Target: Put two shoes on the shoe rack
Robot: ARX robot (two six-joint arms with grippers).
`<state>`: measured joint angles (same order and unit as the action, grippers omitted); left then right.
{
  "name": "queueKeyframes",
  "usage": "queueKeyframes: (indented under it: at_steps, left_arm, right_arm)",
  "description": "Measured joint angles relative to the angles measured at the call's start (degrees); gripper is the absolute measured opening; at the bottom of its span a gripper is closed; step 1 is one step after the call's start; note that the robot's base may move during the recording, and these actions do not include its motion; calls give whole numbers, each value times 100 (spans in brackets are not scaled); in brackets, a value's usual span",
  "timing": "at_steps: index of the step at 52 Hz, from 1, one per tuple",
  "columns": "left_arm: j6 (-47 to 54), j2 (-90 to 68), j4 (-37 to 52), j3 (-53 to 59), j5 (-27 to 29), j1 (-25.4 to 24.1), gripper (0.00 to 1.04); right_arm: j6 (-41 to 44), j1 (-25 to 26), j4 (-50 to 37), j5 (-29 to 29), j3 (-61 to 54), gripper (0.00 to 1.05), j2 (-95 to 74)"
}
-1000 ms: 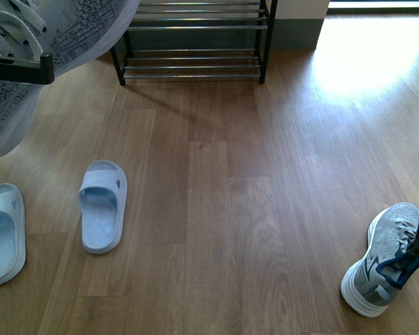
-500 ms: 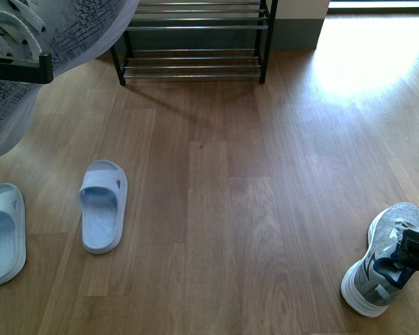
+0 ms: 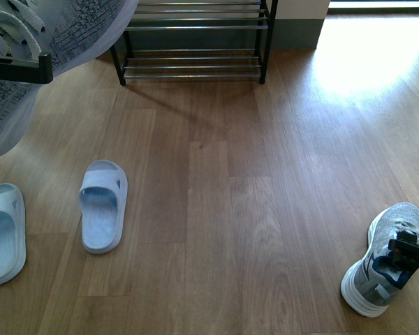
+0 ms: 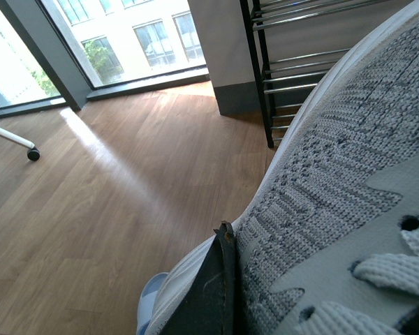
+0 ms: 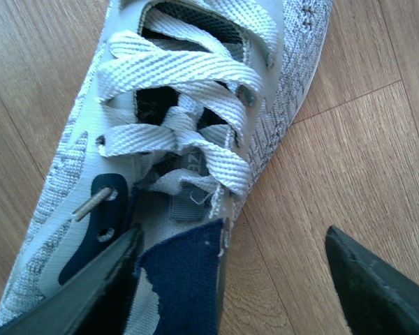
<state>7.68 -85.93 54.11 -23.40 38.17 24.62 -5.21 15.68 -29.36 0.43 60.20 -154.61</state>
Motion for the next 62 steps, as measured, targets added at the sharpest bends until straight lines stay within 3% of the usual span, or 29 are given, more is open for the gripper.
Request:
queueKeyframes:
  at_steps: [17, 23, 36, 51, 62]
  left_arm:
    - [0, 0, 0, 0, -2, 2, 2]
    - [0, 0, 0, 0, -2, 0, 2]
    - [0, 0, 0, 0, -2, 2, 2]
    - [0, 0, 0, 0, 2, 2, 2]
    - [0, 0, 0, 0, 0, 2, 2]
  right_arm:
    - [-39, -136, -109, 13, -17, 13, -55]
    - [-50, -166, -186, 48, -70, 1, -55]
    - [-107, -525, -822, 42, -981, 1, 839]
    - [457, -1305, -1445, 26, -2920, 1, 4181]
    - [920, -1530, -835, -527, -3866, 1, 6789]
